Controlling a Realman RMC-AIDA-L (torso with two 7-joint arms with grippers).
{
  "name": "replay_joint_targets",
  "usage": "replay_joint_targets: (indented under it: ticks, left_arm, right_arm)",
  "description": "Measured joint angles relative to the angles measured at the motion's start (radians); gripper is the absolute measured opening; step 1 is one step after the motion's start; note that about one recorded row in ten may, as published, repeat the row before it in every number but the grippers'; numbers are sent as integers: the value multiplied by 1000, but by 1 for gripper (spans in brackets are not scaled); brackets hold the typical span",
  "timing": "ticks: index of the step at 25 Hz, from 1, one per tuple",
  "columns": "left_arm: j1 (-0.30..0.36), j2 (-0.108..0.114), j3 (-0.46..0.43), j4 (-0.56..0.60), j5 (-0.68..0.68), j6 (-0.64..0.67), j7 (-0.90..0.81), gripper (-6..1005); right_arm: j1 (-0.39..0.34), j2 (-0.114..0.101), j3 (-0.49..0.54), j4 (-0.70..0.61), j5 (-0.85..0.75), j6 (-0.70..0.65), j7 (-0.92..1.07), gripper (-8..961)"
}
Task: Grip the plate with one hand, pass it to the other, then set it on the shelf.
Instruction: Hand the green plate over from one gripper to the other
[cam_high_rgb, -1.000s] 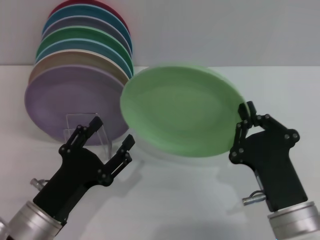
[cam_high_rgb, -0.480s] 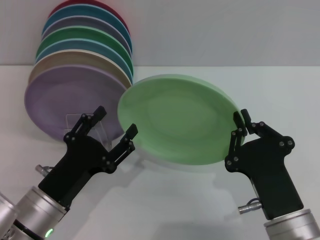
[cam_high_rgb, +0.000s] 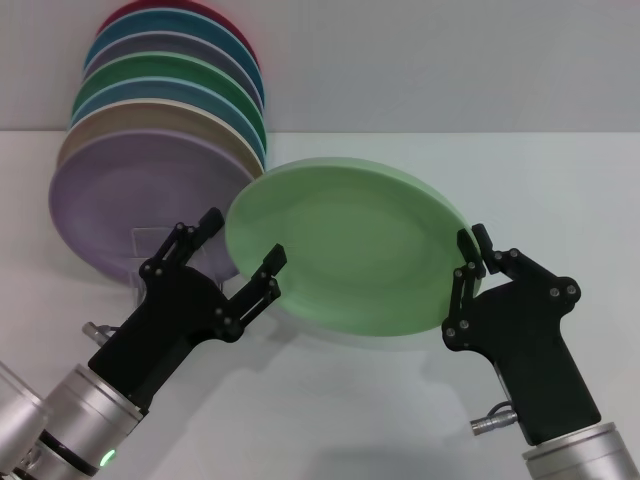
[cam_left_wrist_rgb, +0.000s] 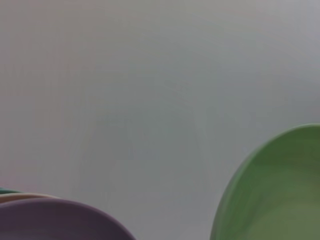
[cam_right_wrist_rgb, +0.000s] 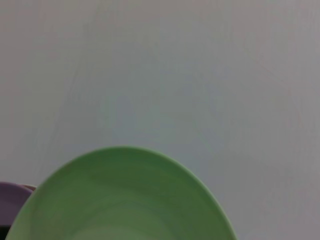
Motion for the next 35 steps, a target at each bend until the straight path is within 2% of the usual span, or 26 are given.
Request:
replay_joint_targets:
  ticks: [7, 12, 22, 34, 35]
  left_arm:
    - [-1, -1, 2, 3, 0, -1, 0, 810]
    - [-1, -2, 2, 5, 0, -1, 0, 610]
    - [0, -2, 1, 4, 0, -1, 0, 421]
    - [-10, -3, -4, 6, -1, -13, -5, 397]
    - [-10, -3, -4, 5, -2, -14, -4, 356]
  right_arm:
    - [0, -1, -8, 0, -2, 0, -1, 26]
    - [0, -2, -12, 0, -1, 0, -1, 26]
    - [-2, -3, -12, 0, -5, 0, -1, 26]
    - [-2, -3, -12, 0, -6, 0, -1, 27]
    - [-2, -3, -12, 0, -6, 0, -1, 26]
